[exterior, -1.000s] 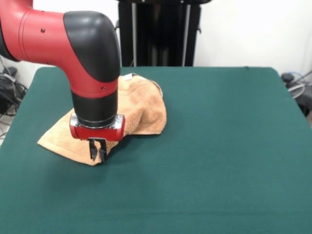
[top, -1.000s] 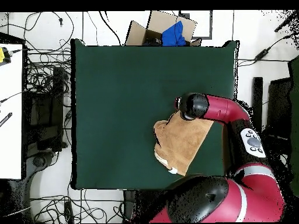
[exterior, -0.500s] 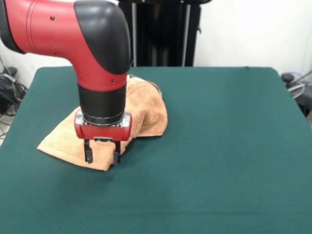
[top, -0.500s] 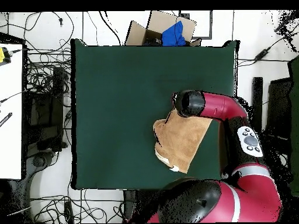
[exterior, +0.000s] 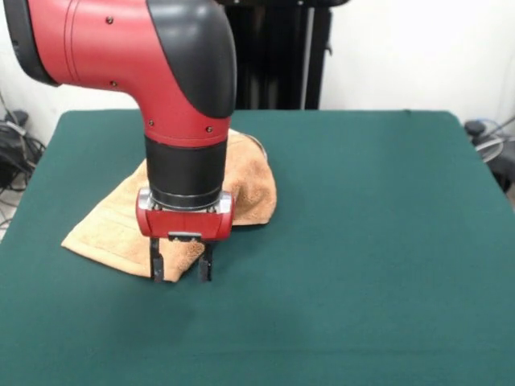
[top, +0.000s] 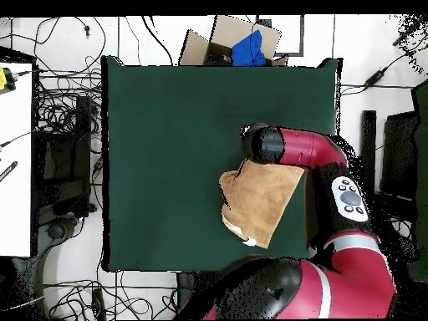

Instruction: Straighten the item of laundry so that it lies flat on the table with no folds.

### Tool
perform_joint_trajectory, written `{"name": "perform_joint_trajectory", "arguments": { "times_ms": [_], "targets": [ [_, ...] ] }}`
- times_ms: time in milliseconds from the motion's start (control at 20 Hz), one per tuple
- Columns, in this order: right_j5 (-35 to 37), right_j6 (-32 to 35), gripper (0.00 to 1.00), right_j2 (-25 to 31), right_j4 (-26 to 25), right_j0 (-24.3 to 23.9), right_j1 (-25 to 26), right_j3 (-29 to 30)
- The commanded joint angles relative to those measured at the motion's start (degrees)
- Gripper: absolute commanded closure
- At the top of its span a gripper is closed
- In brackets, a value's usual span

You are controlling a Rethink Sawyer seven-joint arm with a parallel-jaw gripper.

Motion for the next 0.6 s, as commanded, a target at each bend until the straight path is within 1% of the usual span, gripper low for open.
{"name": "perform_joint_trajectory", "arguments": {
  "times_ms": [50, 150, 400, 600],
  "targets": [
    [-2.27, 4.59, 0.0, 1.03, -1.49, 1.59, 0.63, 4.15],
    [-1.71, 5.25, 0.0, 1.08, -0.9, 2.03, 0.2, 5.39],
    [-1.52, 8.32, 0.0, 1.56, 1.0, 3.12, -1.89, 11.1],
    [-0.99, 9.45, 0.0, 1.2, 1.78, 3.92, -3.78, 13.58]
  ]
}}
